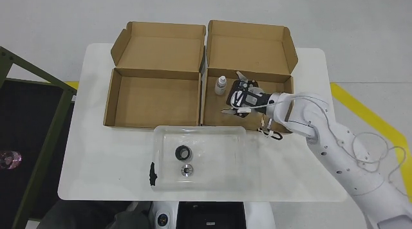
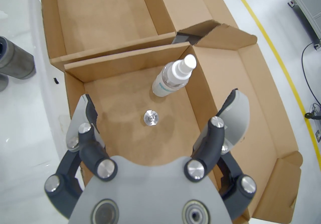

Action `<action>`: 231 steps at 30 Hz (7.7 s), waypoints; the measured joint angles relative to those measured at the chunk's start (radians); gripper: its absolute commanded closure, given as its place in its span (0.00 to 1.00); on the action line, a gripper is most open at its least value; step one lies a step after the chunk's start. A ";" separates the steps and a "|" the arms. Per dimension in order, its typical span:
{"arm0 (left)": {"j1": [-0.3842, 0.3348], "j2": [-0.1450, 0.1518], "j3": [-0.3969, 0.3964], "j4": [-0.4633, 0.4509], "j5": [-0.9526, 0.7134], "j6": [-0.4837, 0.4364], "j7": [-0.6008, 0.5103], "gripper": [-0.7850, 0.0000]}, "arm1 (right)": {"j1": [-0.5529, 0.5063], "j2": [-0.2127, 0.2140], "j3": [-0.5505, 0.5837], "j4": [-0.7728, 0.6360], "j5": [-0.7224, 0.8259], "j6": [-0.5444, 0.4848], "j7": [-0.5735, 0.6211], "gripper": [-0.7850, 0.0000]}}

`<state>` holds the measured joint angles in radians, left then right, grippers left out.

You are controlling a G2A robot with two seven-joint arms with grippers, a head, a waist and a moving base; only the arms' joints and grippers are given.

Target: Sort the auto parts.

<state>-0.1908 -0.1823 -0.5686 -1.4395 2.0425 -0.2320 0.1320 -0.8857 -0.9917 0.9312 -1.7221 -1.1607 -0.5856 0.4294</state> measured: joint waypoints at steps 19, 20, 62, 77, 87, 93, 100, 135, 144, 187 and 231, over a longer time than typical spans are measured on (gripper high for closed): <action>0.000 0.000 0.000 0.000 0.000 0.000 0.000 0.00 | -0.064 -0.036 -0.112 -0.165 -0.003 0.003 -0.064 0.00; 0.000 0.000 0.000 0.000 0.000 0.000 0.000 0.00 | -0.067 -0.039 -0.122 -0.165 -0.003 0.004 -0.065 0.00; 0.000 0.000 0.000 0.000 0.000 0.000 0.000 0.00 | -0.080 -0.146 -0.355 -0.064 -0.108 -0.027 -0.049 0.16; 0.000 0.000 0.000 0.000 0.000 0.000 0.000 0.00 | -0.083 -0.165 -0.330 0.000 -0.122 0.010 -0.045 0.20; 0.000 0.000 0.000 0.000 0.000 0.000 0.000 0.00 | -0.094 -0.173 -0.320 0.029 -0.133 0.006 -0.044 0.27; 0.000 0.000 0.000 0.000 0.000 0.000 0.000 0.00 | -0.097 -0.182 -0.324 0.041 -0.135 0.007 -0.047 0.48; 0.000 0.000 0.000 0.000 0.000 0.000 0.000 0.00 | -0.098 -0.193 -0.330 0.051 -0.138 0.005 -0.046 0.50; 0.000 0.000 0.000 0.000 0.000 0.000 0.000 0.00 | -0.112 -0.210 -0.250 -0.034 -0.113 -0.046 -0.094 1.00; 0.000 0.000 0.000 0.000 0.000 0.000 0.000 0.00 | -0.111 -0.208 -0.202 -0.082 -0.120 -0.040 -0.124 1.00; 0.000 0.000 0.000 0.000 0.000 0.000 0.000 0.00 | 0.147 -0.326 -0.254 0.273 -0.166 0.094 -0.263 1.00; 0.000 0.000 0.000 0.000 0.000 0.000 0.000 0.00 | 0.320 -0.479 -0.323 0.608 -0.216 0.110 -0.282 0.00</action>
<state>-0.1908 -0.1823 -0.5686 -1.4395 2.0425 -0.2320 0.1320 -0.5654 -1.4705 0.6086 -1.1145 -1.3763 -0.4759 0.1469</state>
